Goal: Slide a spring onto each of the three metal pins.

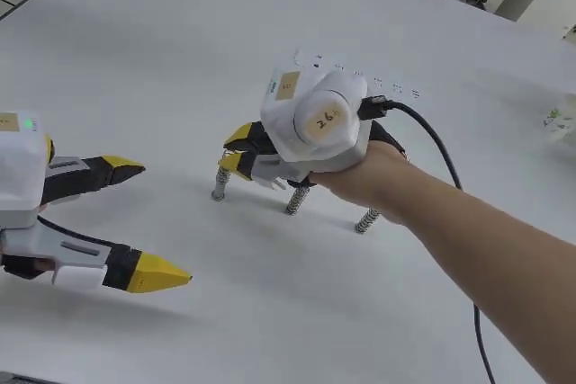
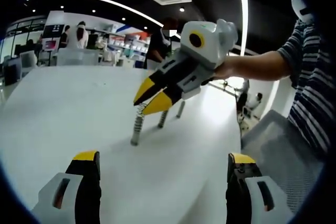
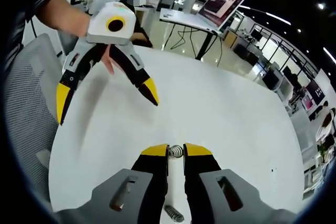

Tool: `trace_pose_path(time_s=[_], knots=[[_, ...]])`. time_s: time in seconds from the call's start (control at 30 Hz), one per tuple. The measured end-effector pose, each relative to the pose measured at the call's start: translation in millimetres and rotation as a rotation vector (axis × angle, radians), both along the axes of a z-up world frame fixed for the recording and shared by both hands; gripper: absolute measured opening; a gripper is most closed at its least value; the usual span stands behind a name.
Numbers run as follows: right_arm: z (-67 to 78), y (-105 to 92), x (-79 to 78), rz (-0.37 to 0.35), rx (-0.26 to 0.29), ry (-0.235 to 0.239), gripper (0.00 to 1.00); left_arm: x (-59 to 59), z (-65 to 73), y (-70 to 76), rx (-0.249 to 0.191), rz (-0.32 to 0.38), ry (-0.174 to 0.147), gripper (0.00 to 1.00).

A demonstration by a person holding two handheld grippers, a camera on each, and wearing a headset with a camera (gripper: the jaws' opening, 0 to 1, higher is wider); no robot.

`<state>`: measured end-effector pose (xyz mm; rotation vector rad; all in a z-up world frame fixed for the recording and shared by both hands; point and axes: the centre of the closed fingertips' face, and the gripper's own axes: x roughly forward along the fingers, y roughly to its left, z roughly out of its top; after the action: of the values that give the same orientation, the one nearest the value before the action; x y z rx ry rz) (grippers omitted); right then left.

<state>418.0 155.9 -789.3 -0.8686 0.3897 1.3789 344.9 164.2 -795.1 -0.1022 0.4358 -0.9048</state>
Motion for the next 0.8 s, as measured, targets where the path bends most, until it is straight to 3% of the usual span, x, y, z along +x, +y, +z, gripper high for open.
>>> trace_pose_path(time_s=[0.53, 0.8], knots=[[-26.8, 1.1, -1.6, 0.013, -0.059, 0.017, 0.08, 0.0, -2.0, -0.2, -0.001, 0.002, 0.008, 0.98], [-28.9, 1.4, -1.5, 0.004, -0.056, 0.019, 0.08, 1.0, -2.1, -2.5, -0.003, 0.001, 0.009, 0.98]])
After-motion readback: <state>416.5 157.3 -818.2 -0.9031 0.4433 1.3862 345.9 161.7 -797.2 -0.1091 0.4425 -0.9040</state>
